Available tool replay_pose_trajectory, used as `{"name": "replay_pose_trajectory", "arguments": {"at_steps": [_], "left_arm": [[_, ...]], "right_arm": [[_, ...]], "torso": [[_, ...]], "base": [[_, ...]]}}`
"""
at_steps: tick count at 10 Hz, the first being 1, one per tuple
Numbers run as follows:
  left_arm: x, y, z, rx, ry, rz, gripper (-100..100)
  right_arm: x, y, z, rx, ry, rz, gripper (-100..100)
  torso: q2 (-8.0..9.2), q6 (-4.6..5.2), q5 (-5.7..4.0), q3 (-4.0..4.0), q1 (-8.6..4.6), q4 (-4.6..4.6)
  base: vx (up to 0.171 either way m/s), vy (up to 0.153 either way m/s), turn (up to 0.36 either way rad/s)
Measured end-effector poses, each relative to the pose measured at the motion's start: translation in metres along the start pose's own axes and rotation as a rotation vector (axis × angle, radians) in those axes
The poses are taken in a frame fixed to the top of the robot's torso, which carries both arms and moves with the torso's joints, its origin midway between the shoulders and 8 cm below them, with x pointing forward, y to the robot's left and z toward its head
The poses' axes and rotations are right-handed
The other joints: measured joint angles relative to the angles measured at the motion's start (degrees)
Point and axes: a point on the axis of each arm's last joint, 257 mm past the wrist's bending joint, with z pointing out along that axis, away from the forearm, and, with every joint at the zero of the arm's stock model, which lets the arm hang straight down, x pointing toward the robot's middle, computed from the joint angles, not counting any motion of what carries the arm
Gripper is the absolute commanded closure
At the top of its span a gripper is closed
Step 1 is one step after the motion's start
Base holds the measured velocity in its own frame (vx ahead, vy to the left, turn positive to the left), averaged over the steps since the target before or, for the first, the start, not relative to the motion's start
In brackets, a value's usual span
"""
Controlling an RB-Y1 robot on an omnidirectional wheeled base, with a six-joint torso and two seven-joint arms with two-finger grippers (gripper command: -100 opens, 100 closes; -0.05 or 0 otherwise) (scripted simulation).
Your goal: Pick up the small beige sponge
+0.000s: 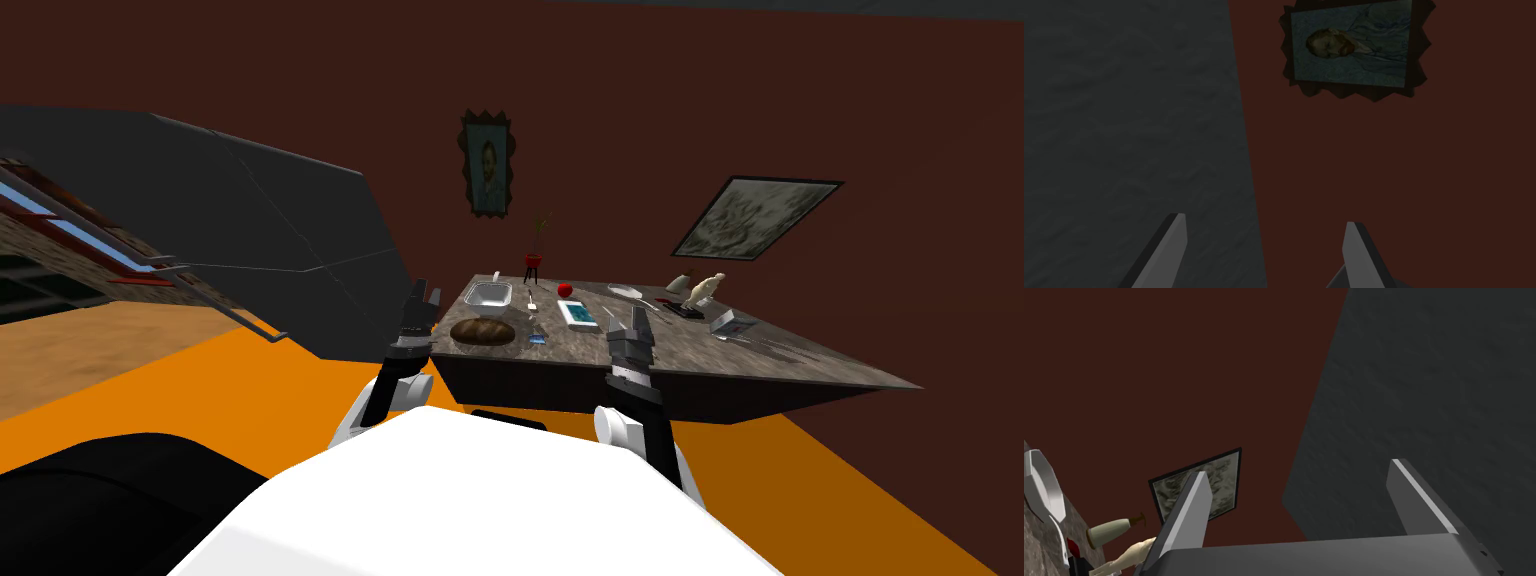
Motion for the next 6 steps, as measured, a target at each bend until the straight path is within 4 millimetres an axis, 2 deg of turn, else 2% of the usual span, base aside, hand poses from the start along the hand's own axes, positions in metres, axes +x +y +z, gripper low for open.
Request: {"name": "replay_pose_trajectory", "arguments": {"at_steps": [4, 6], "left_arm": [[0.0, 0.0, 0.0, 0.0, 0.0, 0.0, 0], [0.0, 0.0, 0.0, 0.0, 0.0, 0.0, 0]], "right_arm": [[0.014, -0.017, -0.009, 0.027, 0.116, -0.098, -100], [0.02, -0.029, -0.015, 0.043, 0.172, -0.145, -100]], "torso": [[0.22, 0.01, -0.09, 0.13, -0.38, 0.05], [0.17, 0.0, -0.07, 0.1, -0.26, 0.04]], "base": [[-0.055, -0.093, -0.057], [-0.033, -0.049, -0.012]]}}
